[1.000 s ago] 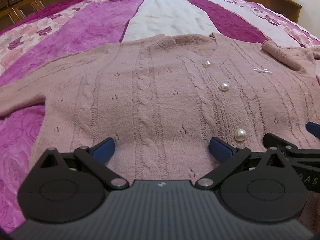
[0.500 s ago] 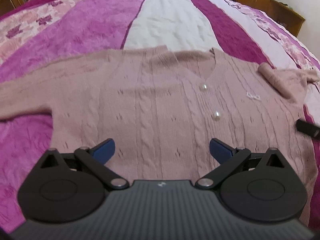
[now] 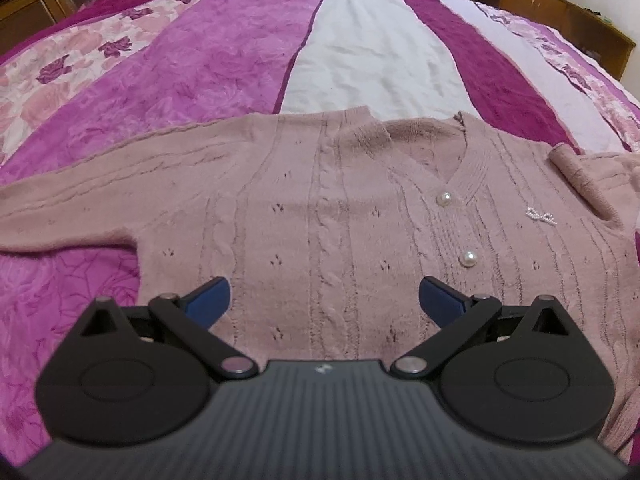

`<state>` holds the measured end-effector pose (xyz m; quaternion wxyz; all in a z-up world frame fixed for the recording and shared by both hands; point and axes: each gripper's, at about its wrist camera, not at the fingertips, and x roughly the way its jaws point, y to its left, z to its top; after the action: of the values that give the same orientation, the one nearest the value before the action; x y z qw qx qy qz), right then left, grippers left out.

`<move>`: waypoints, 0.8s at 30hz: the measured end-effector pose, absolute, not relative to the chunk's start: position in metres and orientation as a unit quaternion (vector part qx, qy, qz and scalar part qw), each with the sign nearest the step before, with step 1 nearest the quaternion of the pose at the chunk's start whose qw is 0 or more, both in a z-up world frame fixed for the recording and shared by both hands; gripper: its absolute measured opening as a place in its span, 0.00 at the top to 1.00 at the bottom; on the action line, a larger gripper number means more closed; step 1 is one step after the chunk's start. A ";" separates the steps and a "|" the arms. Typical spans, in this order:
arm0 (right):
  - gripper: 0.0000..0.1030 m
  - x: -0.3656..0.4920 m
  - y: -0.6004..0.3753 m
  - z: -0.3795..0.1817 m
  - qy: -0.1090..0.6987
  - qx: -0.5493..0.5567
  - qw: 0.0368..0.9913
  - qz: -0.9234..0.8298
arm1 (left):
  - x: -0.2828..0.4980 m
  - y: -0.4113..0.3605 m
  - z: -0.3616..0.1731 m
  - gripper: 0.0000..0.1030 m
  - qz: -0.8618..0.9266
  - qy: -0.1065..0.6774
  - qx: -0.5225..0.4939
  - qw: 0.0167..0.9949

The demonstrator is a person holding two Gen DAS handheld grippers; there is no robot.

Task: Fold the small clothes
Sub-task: 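Reach the right gripper to the cardigan sleeve cuff and close on it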

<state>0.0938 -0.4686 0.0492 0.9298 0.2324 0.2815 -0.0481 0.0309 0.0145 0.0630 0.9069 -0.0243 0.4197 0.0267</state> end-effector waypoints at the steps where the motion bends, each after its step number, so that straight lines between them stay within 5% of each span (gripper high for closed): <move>1: 0.00 0.102 -0.476 0.046 0.282 0.232 0.929 -0.056 | 0.031 0.013 0.062 0.00 0.027 0.422 -0.022 0.906; 24: 0.03 0.235 -0.595 -0.014 0.254 0.324 0.901 -0.137 | 0.052 0.008 0.030 0.00 0.053 0.457 -0.009 0.888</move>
<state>0.2346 -0.5949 -0.0140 0.9011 0.3239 0.2540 -0.1366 0.0518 0.0082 0.0304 0.8879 -0.0088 0.4568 0.0535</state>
